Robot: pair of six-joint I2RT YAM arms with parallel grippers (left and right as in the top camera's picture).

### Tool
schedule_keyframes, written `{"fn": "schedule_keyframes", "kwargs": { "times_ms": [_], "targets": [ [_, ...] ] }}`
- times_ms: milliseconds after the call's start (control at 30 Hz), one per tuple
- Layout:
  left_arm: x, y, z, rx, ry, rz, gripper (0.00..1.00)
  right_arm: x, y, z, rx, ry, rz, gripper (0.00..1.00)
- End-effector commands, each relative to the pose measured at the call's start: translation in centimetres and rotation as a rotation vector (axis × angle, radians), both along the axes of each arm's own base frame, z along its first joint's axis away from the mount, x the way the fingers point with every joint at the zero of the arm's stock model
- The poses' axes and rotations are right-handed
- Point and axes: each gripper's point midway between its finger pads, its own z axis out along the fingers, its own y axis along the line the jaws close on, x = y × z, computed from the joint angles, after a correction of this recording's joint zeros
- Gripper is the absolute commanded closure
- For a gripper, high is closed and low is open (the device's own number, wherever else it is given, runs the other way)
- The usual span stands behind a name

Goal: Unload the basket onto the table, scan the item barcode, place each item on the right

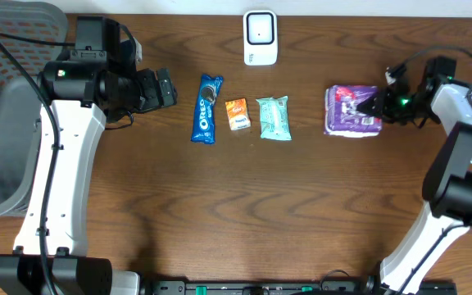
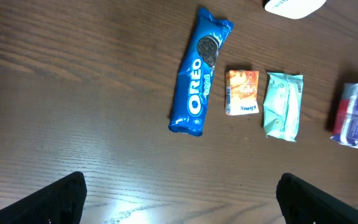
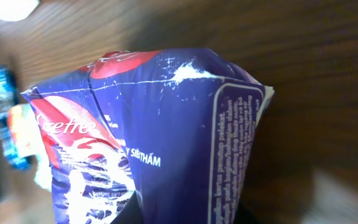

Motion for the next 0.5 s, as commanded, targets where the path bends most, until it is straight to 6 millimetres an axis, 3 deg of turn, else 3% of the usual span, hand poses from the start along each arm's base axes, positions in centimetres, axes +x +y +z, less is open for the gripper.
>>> {"fn": "schedule_keyframes", "kwargs": {
  "times_ms": [0,200,267,367,467],
  "targets": [
    [0.0,0.2,-0.2,0.014,0.002,-0.005,0.02,0.8,-2.8,5.8,-0.295,-0.07,-0.119,0.94],
    [0.0,0.2,-0.2,0.014,0.002,-0.005,0.02,-0.8,-6.5,12.3,-0.853,-0.09,-0.355,0.92],
    [0.0,0.2,-0.2,0.014,0.002,-0.005,0.02,-1.4,-6.9,13.7,-1.023,-0.089,-0.399,0.92],
    [0.0,0.2,-0.2,0.014,0.002,-0.005,0.02,-2.3,-7.2,14.8,-1.262,-0.071,-0.482,0.92],
    [0.0,0.2,-0.2,0.014,0.002,-0.005,0.02,-2.0,-6.2,14.1,-1.391,-0.064,-0.467,0.91]
  ]
}}
